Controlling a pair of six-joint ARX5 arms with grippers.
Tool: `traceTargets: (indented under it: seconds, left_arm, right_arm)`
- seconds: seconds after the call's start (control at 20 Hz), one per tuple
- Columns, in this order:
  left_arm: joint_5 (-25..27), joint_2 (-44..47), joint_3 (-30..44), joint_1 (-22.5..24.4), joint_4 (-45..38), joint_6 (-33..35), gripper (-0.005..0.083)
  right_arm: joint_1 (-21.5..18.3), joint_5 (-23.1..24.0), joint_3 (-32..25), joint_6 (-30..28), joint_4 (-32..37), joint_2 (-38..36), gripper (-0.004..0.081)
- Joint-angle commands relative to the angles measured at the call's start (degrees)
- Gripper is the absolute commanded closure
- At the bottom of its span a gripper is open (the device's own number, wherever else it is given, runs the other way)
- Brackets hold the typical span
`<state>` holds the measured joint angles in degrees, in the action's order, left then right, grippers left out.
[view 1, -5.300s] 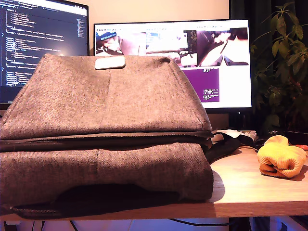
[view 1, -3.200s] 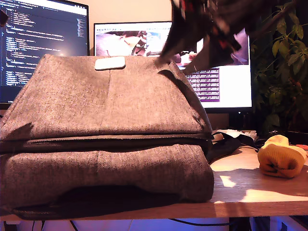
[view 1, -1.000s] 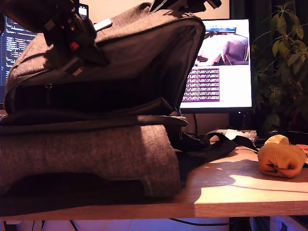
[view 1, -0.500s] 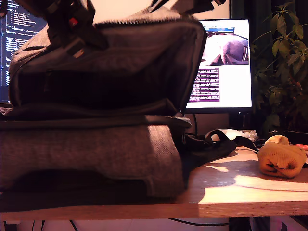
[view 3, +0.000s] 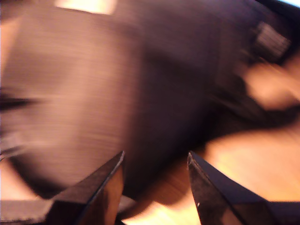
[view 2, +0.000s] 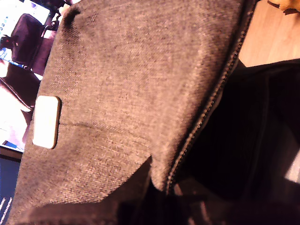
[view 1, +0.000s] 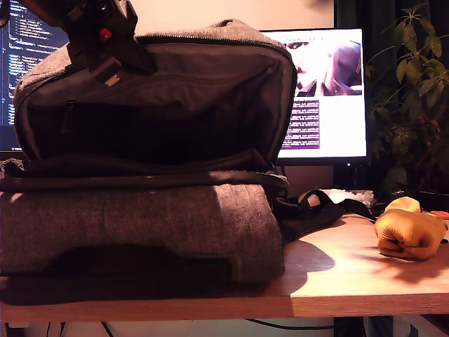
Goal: Pack the pair of socks inside the grey Google backpack
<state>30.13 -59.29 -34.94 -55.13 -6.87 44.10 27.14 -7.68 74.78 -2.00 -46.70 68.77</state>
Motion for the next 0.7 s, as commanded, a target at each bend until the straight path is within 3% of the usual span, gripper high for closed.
traceTargets:
  seconds: [0.0,0.2,0.35,0.45,0.55,0.65]
  left_arm:
    - [0.33,0.90,-1.95,0.26,-1.68,-0.44,0.0798]
    - [0.31,0.90,-1.95,0.26,-1.68,-0.57,0.0798]
    - [0.04,0.90,-1.95,0.26,-1.68,-0.59,0.0798]
    - [-0.48,0.90,-1.95,0.26,-1.68,-0.59,0.0798]
    - [-0.79,0.90,-1.95,0.26,-1.70,-0.59,0.0798]
    - [-0.76,0.90,-1.95,0.26,-1.68,-0.59,0.0798]
  right_arm:
    - [-2.08,2.19,-0.57,2.47,-0.48,0.90,0.0389]
    - [-8.92,7.32,-8.24,10.45,2.84,0.92,0.0389]
    - [-12.96,7.91,-15.28,17.55,7.54,2.05,0.0388]
    - [-14.36,8.07,-16.35,19.12,8.48,4.22,0.0369]
    - [-14.86,8.33,-16.33,19.30,10.16,6.97,0.0280]
    - [-14.88,8.13,-16.31,20.15,10.64,9.92,0.0246]
